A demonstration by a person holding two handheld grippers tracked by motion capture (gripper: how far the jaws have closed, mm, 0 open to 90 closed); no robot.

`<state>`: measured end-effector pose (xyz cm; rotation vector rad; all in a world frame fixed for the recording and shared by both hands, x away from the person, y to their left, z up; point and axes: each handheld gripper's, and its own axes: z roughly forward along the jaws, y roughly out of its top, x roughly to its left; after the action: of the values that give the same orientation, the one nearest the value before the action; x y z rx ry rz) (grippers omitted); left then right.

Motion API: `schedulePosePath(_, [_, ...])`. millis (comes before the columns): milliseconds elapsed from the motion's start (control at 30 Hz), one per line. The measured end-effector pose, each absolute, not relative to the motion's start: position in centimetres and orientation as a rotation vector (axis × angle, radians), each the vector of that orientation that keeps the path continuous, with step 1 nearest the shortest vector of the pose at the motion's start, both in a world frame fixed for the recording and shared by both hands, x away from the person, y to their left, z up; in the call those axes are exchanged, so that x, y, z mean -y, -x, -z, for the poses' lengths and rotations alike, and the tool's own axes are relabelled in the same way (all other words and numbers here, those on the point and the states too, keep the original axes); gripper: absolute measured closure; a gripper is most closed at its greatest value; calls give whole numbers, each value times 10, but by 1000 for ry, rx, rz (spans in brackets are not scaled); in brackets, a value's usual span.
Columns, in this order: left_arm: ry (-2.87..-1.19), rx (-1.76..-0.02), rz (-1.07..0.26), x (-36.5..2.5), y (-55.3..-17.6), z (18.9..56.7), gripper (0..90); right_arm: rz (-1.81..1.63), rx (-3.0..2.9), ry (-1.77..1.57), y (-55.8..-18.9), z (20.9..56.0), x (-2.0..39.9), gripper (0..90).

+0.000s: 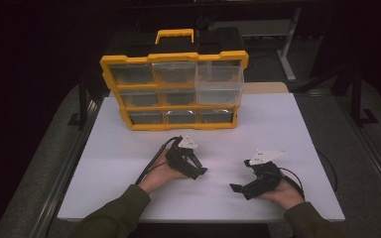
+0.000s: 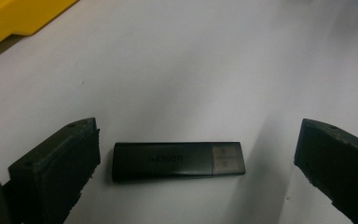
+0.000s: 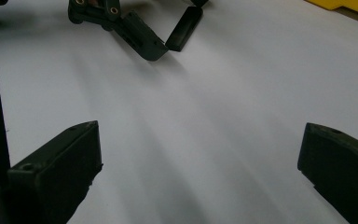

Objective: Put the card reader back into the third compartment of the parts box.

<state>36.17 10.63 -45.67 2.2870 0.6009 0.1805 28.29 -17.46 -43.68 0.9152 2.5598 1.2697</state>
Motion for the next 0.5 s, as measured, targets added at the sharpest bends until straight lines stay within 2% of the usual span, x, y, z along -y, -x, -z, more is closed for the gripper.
schedulePosePath(133, [-2294, -610, -181, -107, -363, 458, 0, -1268, -2561, -913, -283, 437, 174, 0])
schedulePosePath(200, [-2291, -613, -196, -108, -363, 458, 53, -1267, -2562, -913, -283, 437, 174, 0])
schedulePosePath(500, [-2282, -629, -232, -111, -362, 456, 150, -1268, -2562, -914, -283, 437, 174, 0])
